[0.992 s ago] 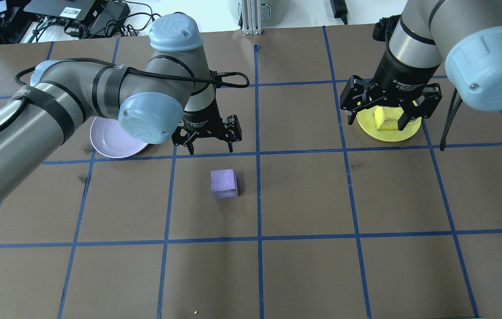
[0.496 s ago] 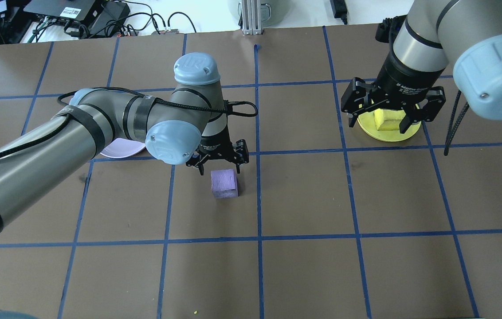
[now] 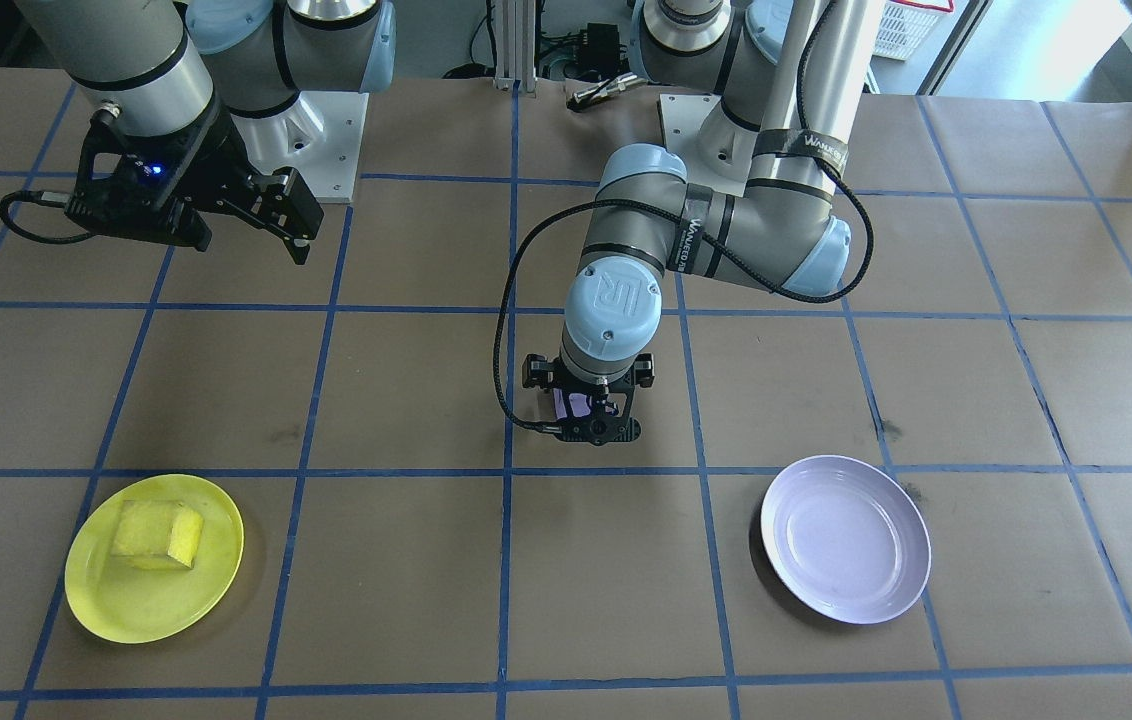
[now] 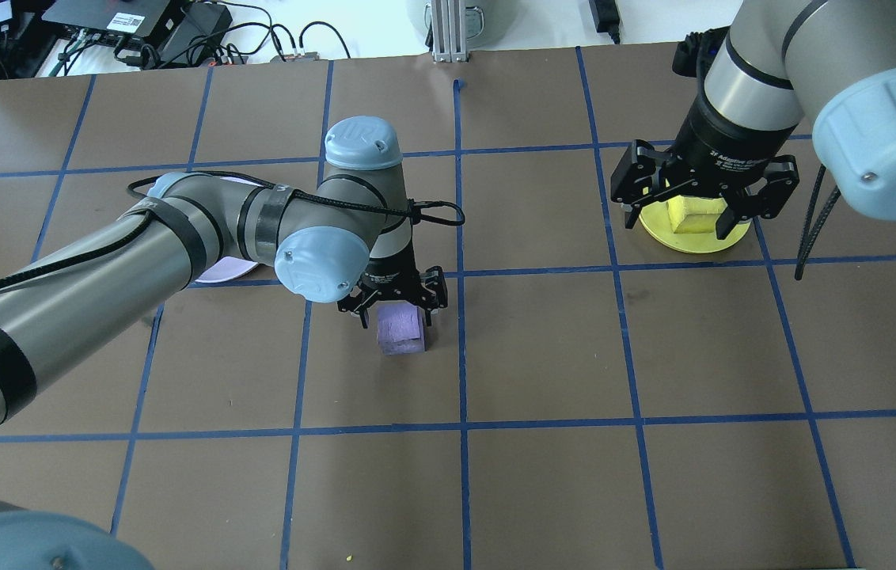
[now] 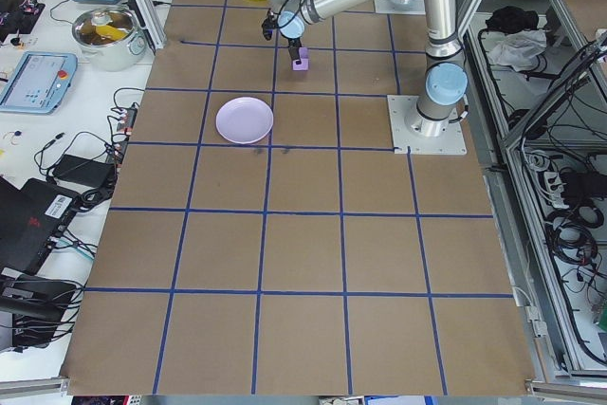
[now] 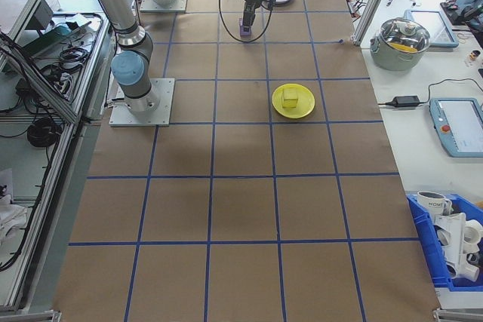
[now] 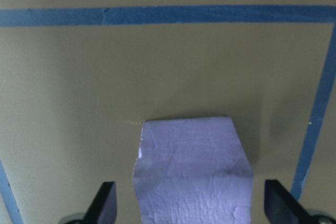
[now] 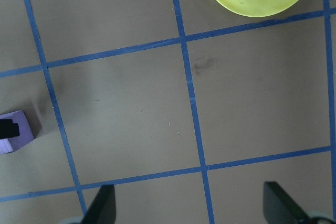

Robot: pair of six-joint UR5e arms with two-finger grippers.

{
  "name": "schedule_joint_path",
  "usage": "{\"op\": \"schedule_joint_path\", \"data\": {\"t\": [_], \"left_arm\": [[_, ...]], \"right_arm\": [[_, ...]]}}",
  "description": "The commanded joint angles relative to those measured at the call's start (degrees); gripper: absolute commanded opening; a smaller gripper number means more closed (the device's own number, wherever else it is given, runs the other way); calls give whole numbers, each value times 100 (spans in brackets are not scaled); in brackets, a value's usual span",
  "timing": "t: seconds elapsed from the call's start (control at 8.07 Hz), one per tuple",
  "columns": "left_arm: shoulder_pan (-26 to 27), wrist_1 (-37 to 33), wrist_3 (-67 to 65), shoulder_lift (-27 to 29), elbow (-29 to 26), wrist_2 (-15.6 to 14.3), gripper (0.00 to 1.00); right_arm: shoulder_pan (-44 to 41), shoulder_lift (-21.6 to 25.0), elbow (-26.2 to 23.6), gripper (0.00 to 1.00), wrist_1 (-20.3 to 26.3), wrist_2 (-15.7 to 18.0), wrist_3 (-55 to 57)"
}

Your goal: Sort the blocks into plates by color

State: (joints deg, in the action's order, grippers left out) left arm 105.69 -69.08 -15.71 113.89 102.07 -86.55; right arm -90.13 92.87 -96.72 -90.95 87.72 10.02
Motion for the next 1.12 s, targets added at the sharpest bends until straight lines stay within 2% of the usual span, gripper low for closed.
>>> {"op": "schedule_joint_path", "data": {"t": [0.0,0.12,0.25,0.37,0.5,0.87,0.99], "left_arm": [[13,0,-11,19,6,7,99],[13,0,15,19,6,7,89],[13,0,15,-7,15,7,67],[13,9,-28,-7,6,16,20],[4,9,-28,-111,-11,7,0],[-118,-306,85,-655,-99,-63,0],[-241,-282,530,-884,-177,-203,0]], "right_arm": [[-5,3,-5,100,7,17,-9],[-5,12,-5,100,7,26,-9],[-5,12,3,100,-1,26,-18],[-5,12,64,100,-1,26,-26],[-5,12,82,100,-19,26,-35],[-5,3,83,100,-28,167,-167],[-5,3,83,100,-28,141,-158]]}}
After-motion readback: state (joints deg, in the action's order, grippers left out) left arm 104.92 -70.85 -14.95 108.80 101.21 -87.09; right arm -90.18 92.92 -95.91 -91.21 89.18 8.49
